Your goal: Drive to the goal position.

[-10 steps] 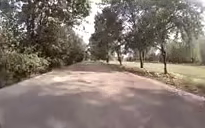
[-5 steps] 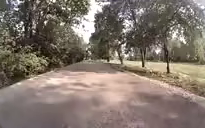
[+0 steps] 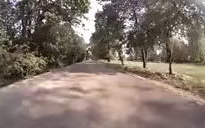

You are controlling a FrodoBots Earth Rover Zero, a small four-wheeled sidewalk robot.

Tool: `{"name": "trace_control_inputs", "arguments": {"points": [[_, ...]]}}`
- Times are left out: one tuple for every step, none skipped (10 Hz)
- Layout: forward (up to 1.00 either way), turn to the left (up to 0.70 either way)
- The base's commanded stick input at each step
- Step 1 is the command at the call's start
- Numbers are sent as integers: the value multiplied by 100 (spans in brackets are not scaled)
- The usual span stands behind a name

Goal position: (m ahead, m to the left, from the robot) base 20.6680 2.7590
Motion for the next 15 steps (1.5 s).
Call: {"name": "trace_control_inputs", "arguments": {"points": [[70, 0], [70, 0], [70, 0], [70, 0], [70, 0], [70, 0], [70, 0], [70, 0], [70, 0], [70, 0], [70, 0], [70, 0], [70, 0], [70, 0], [70, 0]]}}
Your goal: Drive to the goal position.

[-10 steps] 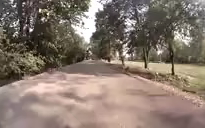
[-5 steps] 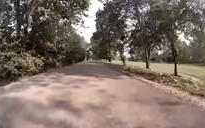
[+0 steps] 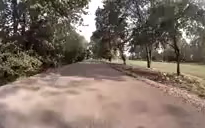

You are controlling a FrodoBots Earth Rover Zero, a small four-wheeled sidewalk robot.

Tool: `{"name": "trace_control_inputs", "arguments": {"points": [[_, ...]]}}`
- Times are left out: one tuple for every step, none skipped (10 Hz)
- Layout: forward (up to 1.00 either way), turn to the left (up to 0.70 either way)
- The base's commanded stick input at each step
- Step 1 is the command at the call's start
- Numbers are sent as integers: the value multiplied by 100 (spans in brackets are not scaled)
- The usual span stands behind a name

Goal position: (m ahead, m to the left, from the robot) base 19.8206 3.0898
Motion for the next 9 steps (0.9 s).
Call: {"name": "trace_control_inputs", "arguments": {"points": [[70, 0], [70, 0], [70, 0], [70, 0], [70, 2], [70, 7], [70, 13], [70, 18], [70, 24]]}}
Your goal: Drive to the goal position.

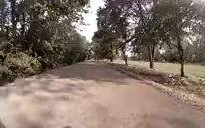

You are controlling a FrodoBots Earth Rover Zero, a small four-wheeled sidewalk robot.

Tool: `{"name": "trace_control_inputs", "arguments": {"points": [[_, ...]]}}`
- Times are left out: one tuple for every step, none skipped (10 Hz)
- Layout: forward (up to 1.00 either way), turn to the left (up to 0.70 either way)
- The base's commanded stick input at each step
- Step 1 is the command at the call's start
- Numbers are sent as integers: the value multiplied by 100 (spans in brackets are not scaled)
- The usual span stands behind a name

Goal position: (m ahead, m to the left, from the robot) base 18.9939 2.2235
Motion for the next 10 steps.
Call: {"name": "trace_control_inputs", "arguments": {"points": [[70, 29], [70, 35], [70, 30], [70, 24], [70, 19], [70, 13], [70, 8], [70, 3], [70, 0], [70, 0]]}}
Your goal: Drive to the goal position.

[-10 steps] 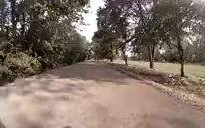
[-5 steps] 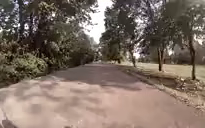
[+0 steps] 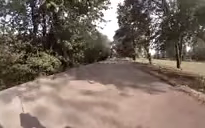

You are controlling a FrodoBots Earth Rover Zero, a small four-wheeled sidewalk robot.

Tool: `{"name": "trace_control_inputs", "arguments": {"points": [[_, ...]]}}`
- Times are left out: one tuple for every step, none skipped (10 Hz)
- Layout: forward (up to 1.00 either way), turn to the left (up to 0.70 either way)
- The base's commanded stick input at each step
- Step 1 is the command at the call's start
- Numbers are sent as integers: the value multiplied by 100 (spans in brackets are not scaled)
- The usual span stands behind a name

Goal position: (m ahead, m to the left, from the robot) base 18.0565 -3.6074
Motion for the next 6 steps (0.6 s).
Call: {"name": "trace_control_inputs", "arguments": {"points": [[70, 0], [70, 0], [70, 0], [70, 0], [70, 0], [70, 0]]}}
